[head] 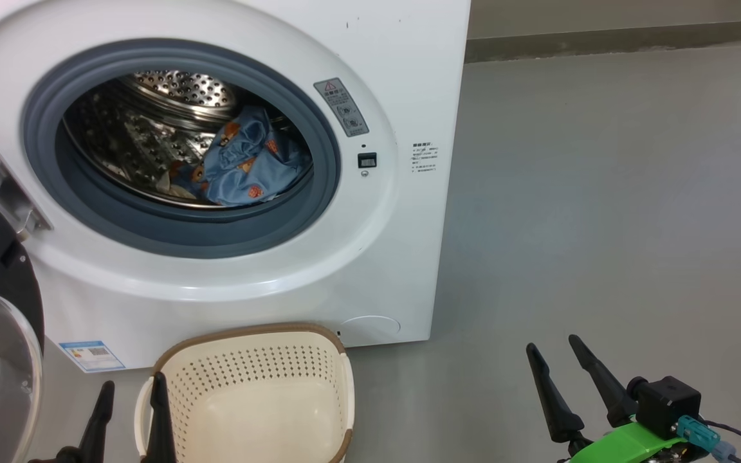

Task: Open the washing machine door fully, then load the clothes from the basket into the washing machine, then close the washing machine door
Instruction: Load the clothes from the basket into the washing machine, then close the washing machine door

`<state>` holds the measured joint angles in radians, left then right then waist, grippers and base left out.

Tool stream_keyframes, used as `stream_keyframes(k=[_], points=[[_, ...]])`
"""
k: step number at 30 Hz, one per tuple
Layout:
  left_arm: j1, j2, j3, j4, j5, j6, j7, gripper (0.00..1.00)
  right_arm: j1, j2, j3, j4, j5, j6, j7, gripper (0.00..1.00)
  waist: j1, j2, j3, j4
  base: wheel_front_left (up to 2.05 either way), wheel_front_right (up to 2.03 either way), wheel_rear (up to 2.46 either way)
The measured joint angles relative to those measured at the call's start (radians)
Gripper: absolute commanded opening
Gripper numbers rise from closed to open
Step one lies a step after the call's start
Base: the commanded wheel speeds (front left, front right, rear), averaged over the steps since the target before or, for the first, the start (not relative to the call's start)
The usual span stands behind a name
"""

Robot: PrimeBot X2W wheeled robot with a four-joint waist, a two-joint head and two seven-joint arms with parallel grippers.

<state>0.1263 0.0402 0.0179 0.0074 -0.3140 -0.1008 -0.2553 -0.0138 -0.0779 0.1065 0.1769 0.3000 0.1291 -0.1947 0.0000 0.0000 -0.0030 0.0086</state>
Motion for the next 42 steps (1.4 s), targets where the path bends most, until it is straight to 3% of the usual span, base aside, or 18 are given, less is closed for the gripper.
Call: stream_keyframes(k=[42], points=[[0.001, 0.000, -0.030, 0.006, 0.042, 0.004, 0.000, 1.00, 0.019, 0.014, -0.021, -0.051, -0.016, 0.000, 0.010, 1.00, 0.0000, 0.0000, -0.021, 0.006, 0.00, 0.00, 0.00]])
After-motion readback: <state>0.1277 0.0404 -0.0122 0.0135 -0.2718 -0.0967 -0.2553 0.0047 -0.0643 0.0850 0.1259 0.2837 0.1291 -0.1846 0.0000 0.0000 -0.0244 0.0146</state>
